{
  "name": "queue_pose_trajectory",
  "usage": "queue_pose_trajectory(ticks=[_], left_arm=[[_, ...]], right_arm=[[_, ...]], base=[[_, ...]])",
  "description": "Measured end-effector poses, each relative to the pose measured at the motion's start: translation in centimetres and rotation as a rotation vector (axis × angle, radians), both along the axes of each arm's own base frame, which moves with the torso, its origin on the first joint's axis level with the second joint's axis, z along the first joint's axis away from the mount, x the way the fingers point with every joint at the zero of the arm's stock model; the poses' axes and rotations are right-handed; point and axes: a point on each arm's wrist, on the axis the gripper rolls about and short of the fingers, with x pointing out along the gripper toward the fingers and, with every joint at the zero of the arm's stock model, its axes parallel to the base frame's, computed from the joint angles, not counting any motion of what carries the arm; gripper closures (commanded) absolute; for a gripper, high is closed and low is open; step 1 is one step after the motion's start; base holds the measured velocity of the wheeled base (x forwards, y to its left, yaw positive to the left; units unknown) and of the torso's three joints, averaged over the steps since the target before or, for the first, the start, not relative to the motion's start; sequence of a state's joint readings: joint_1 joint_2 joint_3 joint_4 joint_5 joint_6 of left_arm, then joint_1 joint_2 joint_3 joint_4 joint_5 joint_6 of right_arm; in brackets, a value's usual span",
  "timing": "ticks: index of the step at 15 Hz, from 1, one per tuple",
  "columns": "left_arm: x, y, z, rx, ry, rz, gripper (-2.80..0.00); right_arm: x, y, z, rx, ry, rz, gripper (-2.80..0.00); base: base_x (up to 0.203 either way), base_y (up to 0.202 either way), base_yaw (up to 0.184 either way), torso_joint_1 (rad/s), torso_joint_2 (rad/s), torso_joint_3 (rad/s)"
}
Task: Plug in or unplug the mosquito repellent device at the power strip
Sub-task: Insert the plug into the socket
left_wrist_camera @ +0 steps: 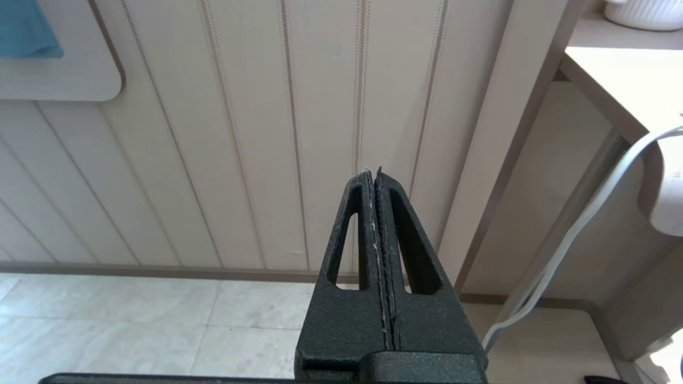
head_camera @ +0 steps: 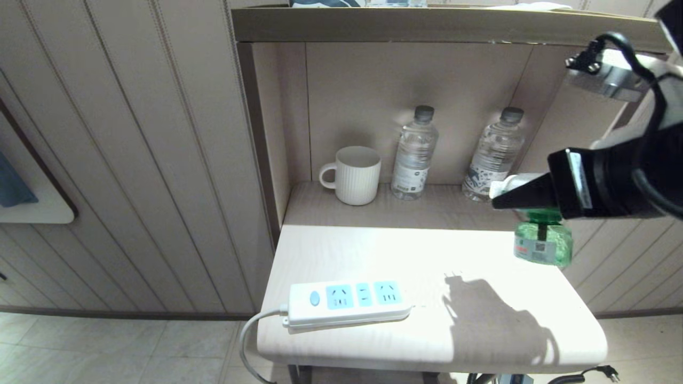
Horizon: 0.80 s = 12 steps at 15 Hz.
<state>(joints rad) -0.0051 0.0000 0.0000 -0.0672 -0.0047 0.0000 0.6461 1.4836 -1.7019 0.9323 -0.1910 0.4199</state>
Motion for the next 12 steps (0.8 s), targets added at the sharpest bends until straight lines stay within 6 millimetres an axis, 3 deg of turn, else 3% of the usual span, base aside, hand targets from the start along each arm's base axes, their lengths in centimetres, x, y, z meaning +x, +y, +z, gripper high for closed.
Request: queue_pose_trajectory(ticks=[2, 4, 7, 12], left_arm=[[0.0, 0.0, 0.0, 0.0, 0.0, 0.0, 0.0], [0.0, 0.0, 0.0, 0.0, 0.002, 0.0, 0.0], [0.0, 0.0, -0.1, 0.0, 0.008, -0.001, 0.0], [0.0, 0.0, -0.1, -0.001, 0.008, -0.001, 0.0]], right_arm=[[1.0, 1.6, 0.3, -0.006, 0.105, 0.062, 0.0], [1.8, 3.5, -0.8, -0.054, 0.219, 0.125, 0.0], [3.0, 5.9, -2.2, -0.107, 0.246, 0.196, 0.0], [3.3, 6.1, -1.9, -0.132, 0.185, 0.205, 0.0]], base=[[0.0, 0.0, 0.0, 0.0, 0.0, 0.0], [0.0, 0.0, 0.0, 0.0, 0.0, 0.0], [0.0, 0.0, 0.0, 0.0, 0.0, 0.0], [0.0, 0.0, 0.0, 0.0, 0.0, 0.0]])
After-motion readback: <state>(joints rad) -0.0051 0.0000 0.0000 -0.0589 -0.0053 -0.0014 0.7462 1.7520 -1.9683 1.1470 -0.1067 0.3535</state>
